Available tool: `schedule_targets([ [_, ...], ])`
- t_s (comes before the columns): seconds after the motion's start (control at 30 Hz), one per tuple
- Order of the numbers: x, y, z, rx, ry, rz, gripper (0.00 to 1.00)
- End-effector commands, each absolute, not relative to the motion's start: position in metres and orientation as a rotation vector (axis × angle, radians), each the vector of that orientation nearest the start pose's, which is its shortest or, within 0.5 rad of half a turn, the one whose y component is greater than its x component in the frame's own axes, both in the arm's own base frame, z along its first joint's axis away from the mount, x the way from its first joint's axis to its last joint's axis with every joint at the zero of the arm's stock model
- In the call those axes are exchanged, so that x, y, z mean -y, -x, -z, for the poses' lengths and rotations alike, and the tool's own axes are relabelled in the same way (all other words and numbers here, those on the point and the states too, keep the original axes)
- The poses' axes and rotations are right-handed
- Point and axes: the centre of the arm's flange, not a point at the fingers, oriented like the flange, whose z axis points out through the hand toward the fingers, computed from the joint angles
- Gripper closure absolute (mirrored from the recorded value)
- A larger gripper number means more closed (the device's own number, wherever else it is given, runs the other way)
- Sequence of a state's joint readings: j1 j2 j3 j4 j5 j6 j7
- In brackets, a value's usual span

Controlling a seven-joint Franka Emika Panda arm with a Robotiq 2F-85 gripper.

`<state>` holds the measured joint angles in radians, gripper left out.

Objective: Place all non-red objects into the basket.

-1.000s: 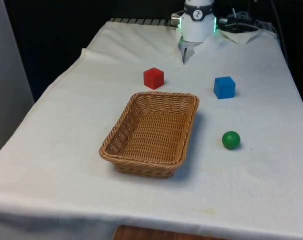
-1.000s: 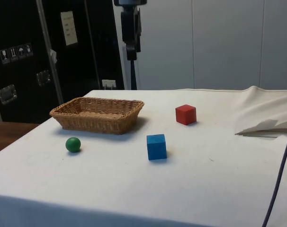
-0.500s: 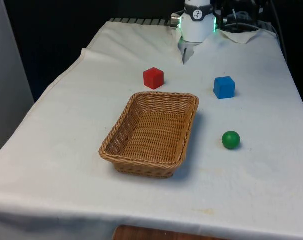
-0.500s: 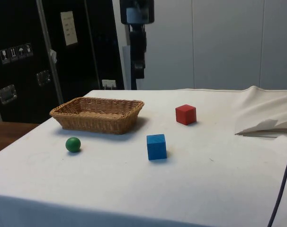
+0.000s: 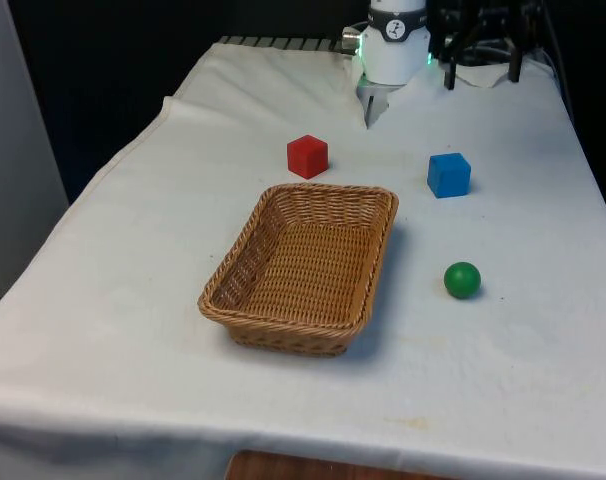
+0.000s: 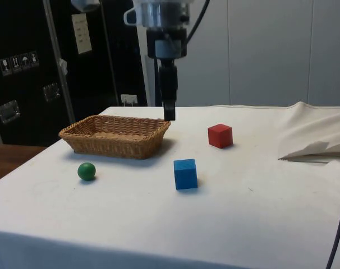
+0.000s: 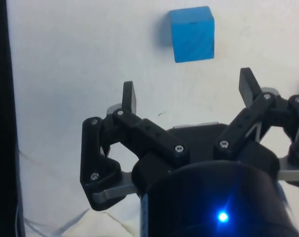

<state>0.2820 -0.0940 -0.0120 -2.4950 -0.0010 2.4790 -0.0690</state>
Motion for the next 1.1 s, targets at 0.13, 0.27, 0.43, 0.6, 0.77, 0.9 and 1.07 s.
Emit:
schedule_targets([
  [0.13, -0.127, -0.451, -0.313, 0.557, 3.065, 0.125, 0.0],
  [0.27, -0.12, -0.451, -0.296, 0.592, 3.053, 0.116, 0.0],
  [0.43, -0.114, -0.449, -0.281, 0.626, 3.041, 0.112, 0.0],
  [0.6, -0.107, -0.446, -0.264, 0.665, 3.023, 0.106, 0.0],
  [0.77, -0.102, -0.445, -0.253, 0.685, 3.013, 0.107, 0.0],
  [0.9, -0.097, -0.446, -0.24, 0.714, 3.007, 0.106, 0.0],
  [1.07, -0.094, -0.446, -0.232, 0.739, 3.007, 0.108, 0.0],
])
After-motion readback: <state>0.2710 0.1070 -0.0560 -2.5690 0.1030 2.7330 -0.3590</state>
